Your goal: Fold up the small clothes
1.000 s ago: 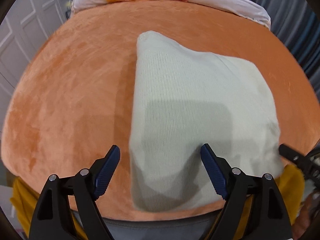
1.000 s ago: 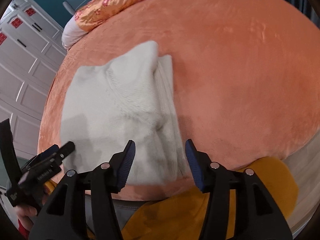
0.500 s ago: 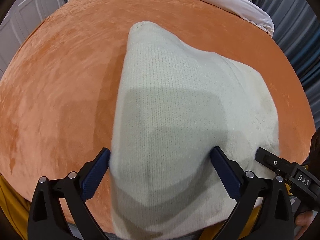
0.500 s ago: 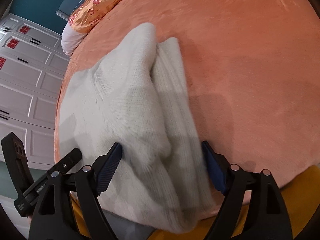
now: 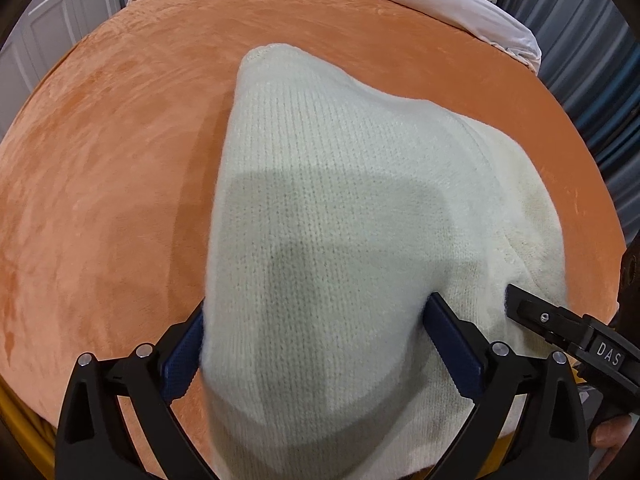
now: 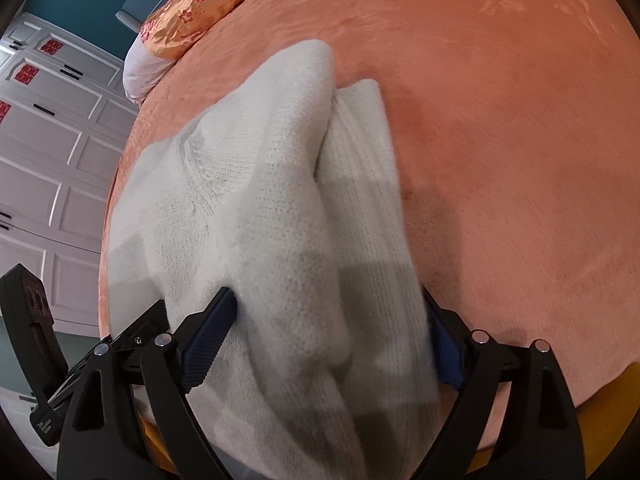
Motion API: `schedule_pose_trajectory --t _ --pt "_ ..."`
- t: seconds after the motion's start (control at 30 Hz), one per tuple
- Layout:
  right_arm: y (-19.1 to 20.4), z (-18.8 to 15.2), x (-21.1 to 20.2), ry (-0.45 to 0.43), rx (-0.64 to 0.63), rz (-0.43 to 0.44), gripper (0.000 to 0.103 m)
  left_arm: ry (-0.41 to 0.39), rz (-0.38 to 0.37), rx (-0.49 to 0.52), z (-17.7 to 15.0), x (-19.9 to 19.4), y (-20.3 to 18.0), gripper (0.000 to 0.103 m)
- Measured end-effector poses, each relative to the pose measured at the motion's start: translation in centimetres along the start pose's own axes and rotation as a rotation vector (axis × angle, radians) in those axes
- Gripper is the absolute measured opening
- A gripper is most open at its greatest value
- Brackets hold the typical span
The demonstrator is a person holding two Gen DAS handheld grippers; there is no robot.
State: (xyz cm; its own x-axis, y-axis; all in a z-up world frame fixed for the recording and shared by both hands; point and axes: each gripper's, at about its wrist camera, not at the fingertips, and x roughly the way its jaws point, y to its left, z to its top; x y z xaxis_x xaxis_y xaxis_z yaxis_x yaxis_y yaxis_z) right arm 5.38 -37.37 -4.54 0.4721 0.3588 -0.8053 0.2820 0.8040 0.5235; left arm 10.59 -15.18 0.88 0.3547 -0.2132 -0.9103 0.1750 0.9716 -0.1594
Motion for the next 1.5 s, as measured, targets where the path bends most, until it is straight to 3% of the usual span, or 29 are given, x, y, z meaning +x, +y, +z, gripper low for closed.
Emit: schedule_pose_trajectory --t 0.4,0.47,0.57,0.63,0.73,0.9,1.07,1.33,1.4,1.47,1.5 --pt "0.6 0.2 0.6 -0.016 -0.037 -0.008 0.086 -0.013 -0.041 -0.011 0.0 0.6 0.5 0.098" --pt "0.7 0.4 0.6 -0.011 -0.031 -0.001 0.081 0.001 -0.056 -0.019 0.2 0.7 0.5 0.098" --pt "0.5 0.4 0.2 -0.001 -0.006 0.029 0.065 0.036 -0.084 -0.017 0.5 0.6 0.6 0.098" --pt "0.5 0.1 -0.6 -0.011 0.003 0.041 0.046 0.046 -0.104 0.001 0.5 -0.1 0.5 0.087" --pt "0.8 -0.5 -2.3 -0.03 0.001 0.063 0.037 0.04 -0.121 0.044 -0.1 -1.4 0.3 0.074" --pt "0.1 -3.5 -5.0 -0.01 0.009 0.064 0.036 0.101 -0.172 0.096 -3.4 -3.1 -0.8 0.069" --pt "-2.1 -7.2 -6.4 0.033 0.064 0.061 0.037 0.122 -0.138 0.175 -6.6 -3.6 -2.4 0.07" --pt "-2.1 -6.6 -4.1 0.044 0.083 0.05 0.057 0.138 -0.154 0.119 -5.3 -2.8 -1.4 0.082" --pt "-2.3 -6.6 -4.0 0.042 0.087 0.051 0.057 0.135 -0.184 0.101 -5.2 -2.3 -1.0 0.083" --pt "-2.3 -6.7 -4.4 0.034 0.09 0.053 0.049 0.131 -0.212 0.082 -5.2 -2.2 -0.7 0.081" --pt "-2.2 -6.9 -4.9 0.023 0.077 0.052 0.041 0.124 -0.211 0.088 -5.2 -2.5 -0.8 0.075"
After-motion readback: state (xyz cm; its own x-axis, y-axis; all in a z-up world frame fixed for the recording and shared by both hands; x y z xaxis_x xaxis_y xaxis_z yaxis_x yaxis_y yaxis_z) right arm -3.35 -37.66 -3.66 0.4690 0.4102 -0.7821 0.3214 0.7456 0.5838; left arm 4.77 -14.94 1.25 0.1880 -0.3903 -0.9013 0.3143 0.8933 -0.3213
